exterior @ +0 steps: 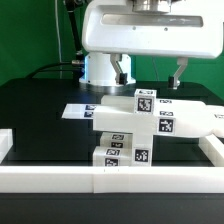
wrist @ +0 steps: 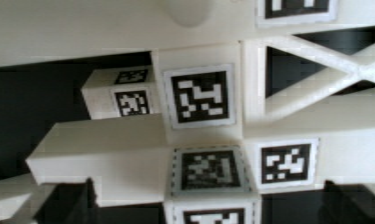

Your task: Assemble chair

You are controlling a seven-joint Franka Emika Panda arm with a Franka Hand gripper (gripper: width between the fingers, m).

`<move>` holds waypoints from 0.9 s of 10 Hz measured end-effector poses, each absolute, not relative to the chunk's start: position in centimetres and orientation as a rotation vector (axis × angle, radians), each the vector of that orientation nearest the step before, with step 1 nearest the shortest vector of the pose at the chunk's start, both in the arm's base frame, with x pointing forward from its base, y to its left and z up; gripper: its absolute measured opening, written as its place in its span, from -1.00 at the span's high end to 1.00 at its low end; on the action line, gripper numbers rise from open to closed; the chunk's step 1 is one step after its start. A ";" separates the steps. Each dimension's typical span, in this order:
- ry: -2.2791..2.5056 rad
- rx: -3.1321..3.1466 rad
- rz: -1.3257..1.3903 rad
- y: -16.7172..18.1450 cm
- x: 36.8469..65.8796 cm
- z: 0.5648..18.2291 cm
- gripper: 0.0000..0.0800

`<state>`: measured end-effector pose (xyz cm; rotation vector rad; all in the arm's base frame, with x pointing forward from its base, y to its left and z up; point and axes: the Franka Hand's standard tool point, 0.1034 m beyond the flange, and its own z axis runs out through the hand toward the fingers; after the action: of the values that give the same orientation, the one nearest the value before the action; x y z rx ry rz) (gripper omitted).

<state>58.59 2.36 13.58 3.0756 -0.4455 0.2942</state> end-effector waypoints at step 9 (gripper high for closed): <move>-0.639 3.157 0.188 4.4 53.0 14.4 -0.62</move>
Offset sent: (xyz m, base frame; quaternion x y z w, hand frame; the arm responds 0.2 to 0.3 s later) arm 0.0000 0.0000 0.0000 0.0000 0.0000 0.0000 1.0000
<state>53.01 4.44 14.42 3.1574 -0.6386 0.1880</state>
